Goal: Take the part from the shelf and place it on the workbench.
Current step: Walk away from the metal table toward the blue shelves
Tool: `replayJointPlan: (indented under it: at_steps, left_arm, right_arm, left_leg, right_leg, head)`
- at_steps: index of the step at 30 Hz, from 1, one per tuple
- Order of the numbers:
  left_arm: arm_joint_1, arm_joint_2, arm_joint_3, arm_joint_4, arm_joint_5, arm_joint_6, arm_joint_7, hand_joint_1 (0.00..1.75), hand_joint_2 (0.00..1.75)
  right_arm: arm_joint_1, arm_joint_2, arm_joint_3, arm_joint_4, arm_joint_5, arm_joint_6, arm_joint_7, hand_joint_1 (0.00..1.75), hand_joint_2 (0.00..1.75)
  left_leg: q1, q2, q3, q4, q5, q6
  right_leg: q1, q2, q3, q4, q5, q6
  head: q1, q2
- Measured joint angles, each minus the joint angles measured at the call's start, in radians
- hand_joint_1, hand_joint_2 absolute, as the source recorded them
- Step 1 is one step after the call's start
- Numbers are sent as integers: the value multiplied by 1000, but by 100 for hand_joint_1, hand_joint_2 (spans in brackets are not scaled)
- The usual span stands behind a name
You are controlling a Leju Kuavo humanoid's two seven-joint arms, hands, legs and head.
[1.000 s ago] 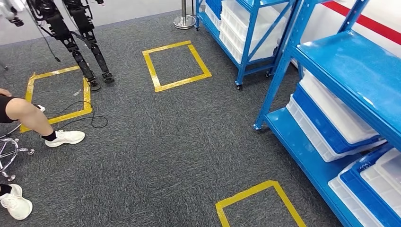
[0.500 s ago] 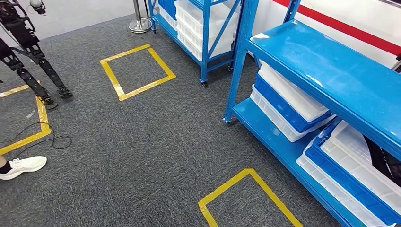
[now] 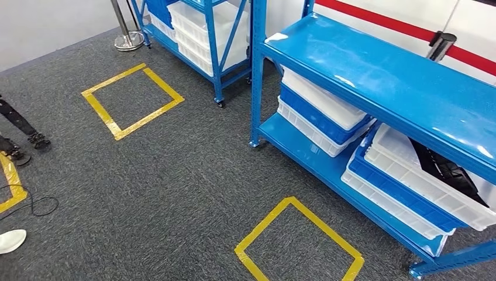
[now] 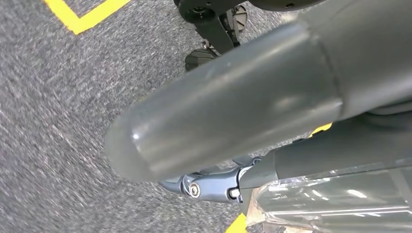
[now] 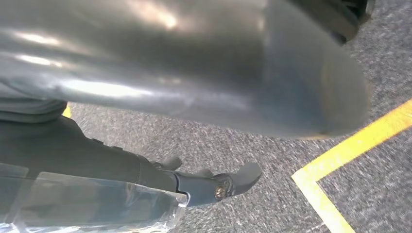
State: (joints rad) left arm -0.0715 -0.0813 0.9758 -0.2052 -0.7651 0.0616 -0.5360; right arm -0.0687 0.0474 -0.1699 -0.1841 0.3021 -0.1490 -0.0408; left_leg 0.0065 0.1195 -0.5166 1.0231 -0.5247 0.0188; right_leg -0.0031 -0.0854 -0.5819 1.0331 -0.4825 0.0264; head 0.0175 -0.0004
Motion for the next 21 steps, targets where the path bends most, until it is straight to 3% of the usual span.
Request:
replayJointPlan:
  at_steps: [2,3,5,7,9,10,11,13,14,16,17,18,19,21]
  left_arm:
    - [-5,0,0,0,-2,-1,0,0,0]
    - [-8,0,0,0,-2,0,1,0,0]
    - [-10,0,0,0,-4,0,1,0,0]
    - [-9,0,-1,0,-5,1,4,0,0]
    - [-7,0,-1,0,-5,2,6,0,0]
    - [-7,0,0,0,-5,3,6,0,0]
    - [-7,0,0,0,-5,4,6,0,0]
    - [-7,1,0,0,-5,7,6,0,0]
    - [-7,1,-1,0,-6,9,6,0,0]
    - [-8,2,-1,0,-6,12,6,0,0]
    - [-10,2,-1,0,-6,13,6,0,0]
    - [-11,1,0,0,-6,14,5,0,0]
    - [-12,0,0,0,-6,14,5,0,0]
    - [-13,-2,0,0,-7,14,4,0,0]
  right_arm:
    - [0,0,-2,0,-1,-3,0,0,0]
    - [1,-1,-3,0,-1,-4,0,0,0]
    - [1,-1,-6,0,-2,-8,1,0,0]
    - [0,-1,-7,0,-2,-12,2,0,0]
    - [0,0,-7,0,-2,-12,2,0,0]
    - [1,0,-8,0,-1,-12,2,0,0]
    - [2,0,-8,0,-1,-12,3,0,0]
    - [2,0,-8,0,1,-12,3,0,0]
    - [1,1,-8,0,2,-12,3,0,0]
    - [1,1,-8,0,3,-11,3,0,0]
    - [2,1,-8,0,4,-11,3,0,0]
    - [3,0,-8,0,4,-11,3,0,0]
    - [5,-1,-8,0,4,-11,3,0,0]
    - [4,-3,-8,0,4,-11,3,0,0]
  left_leg:
    - [4,16,9,-1,-6,-10]
    - [8,11,12,2,-12,-15]
    - [14,-44,-8,56,-51,-22]
    - [15,-101,-64,176,-114,-23]
    - [15,-118,-114,265,-138,-23]
    - [15,-121,-118,262,-120,-21]
    - [15,-125,-105,222,-85,-17]
    - [15,-160,-52,95,-13,-7]
    - [14,-177,-32,46,6,-3]
    - [7,-191,-20,13,11,3]
    - [4,-180,-20,9,15,8]
    - [5,-169,-19,2,21,14]
    - [6,-158,-16,-8,28,21]
    - [10,-130,-13,-25,40,32]
  right_leg:
    - [-5,26,2,-4,3,-13]
    - [-9,37,4,-6,5,-18]
    - [-16,57,9,-9,10,-31]
    - [-11,83,7,-8,13,-42]
    - [-5,114,6,-8,15,-46]
    - [-3,129,7,-7,15,-46]
    - [-1,145,8,-7,16,-47]
    - [1,173,10,-6,17,-44]
    - [2,184,9,-5,19,-42]
    - [0,203,1,-6,24,-32]
    - [-1,212,-5,-7,28,-26]
    - [-1,215,-10,-6,30,-21]
    - [0,201,-19,3,26,-18]
    - [2,149,-58,72,-11,-20]
  head:
    - [-1,0]
    - [-1,0]
    - [-5,0]
    - [-8,0]
    - [-8,0]
    - [-8,0]
    - [-8,0]
    - [-8,0]
    - [-8,0]
    - [-7,0]
    - [-8,0]
    - [-8,0]
    - [-7,0]
    - [-1,0]
